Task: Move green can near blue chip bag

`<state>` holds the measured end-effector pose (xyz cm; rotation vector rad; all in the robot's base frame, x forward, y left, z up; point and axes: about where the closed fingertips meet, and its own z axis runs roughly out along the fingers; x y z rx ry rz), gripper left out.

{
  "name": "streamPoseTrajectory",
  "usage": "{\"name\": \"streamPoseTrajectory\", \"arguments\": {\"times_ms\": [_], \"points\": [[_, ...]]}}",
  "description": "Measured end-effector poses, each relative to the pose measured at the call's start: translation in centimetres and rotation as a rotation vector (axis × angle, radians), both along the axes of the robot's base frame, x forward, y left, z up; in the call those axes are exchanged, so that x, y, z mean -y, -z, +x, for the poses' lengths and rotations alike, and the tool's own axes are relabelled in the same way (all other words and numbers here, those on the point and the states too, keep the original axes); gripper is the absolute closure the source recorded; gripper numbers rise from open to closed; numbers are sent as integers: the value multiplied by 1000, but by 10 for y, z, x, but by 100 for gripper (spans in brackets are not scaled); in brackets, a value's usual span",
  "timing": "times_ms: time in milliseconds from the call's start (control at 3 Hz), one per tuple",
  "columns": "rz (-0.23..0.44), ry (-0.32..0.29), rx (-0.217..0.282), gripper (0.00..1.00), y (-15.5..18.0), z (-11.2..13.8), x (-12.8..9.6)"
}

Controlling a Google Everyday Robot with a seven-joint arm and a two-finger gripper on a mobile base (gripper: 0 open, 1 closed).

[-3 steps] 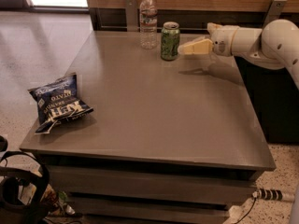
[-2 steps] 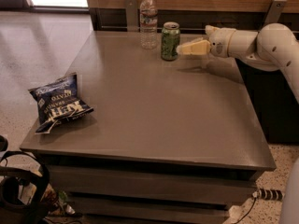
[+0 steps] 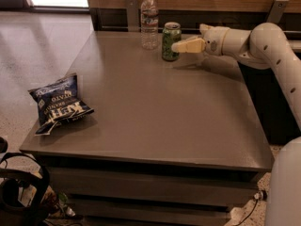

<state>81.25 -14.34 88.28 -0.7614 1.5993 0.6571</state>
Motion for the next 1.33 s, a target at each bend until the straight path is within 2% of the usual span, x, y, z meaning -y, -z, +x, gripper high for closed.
{"name": "streamPoseTrajectory", "arguments": {"times_ms": [333, 1000, 1333], "points": [[9, -16, 29, 0, -9, 2, -13], [2, -35, 79, 0, -25, -13, -38], [2, -41, 78, 16, -24, -13, -43]]}}
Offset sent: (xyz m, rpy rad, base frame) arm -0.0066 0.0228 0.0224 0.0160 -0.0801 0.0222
